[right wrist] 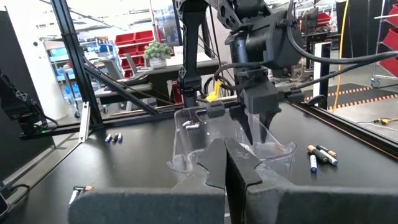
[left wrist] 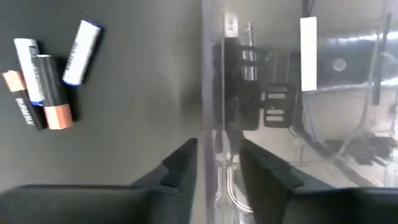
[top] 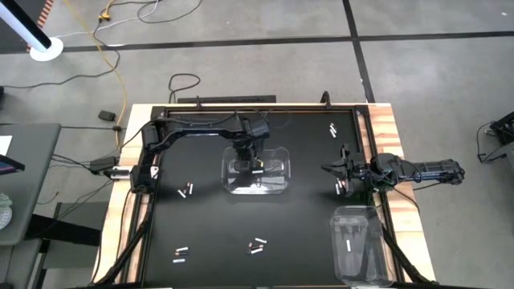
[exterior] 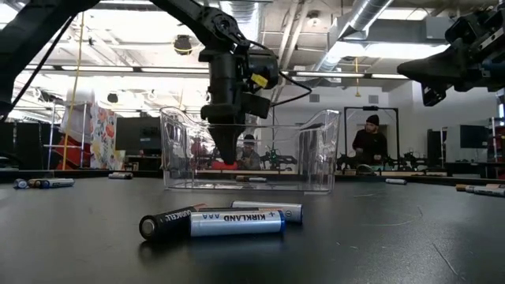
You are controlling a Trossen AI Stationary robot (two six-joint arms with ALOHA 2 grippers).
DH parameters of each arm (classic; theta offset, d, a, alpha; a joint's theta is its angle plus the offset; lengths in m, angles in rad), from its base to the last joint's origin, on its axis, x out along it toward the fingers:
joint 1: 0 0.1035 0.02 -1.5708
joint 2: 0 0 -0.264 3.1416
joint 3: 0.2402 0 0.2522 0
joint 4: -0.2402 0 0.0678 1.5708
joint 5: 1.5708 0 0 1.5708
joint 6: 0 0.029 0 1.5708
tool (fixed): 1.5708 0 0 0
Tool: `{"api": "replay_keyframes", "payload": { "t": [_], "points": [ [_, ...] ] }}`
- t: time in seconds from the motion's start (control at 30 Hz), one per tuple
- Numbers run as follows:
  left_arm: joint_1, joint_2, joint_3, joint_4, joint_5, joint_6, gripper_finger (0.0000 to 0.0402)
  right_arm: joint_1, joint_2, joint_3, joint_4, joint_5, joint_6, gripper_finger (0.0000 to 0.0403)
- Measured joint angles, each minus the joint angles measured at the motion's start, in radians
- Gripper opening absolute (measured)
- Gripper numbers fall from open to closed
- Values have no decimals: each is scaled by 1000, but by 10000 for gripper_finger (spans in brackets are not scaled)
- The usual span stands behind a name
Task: Sort batteries
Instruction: Adjust the top transparent bin
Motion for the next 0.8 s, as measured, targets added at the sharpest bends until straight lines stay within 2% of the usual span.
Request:
{"api": "replay_keyframes", "payload": {
  "t": [0.1, 0.17, 0.47, 0.8],
  "points": [
    [0, -2, 0, 2, -3, 5, 32, 0, 0, 0, 0, 0, 0, 14],
    [0, -2, 0, 3, -2, 8, 10, 0, 0, 0, 0, 0, 0, 14],
    [0, -2, 4, -21, -2, -34, 3, 0, 0, 0, 0, 0, 0, 14],
    [0, -2, 114, -237, -11, -137, 1, 0, 0, 0, 0, 0, 0, 14]
  ]
}}
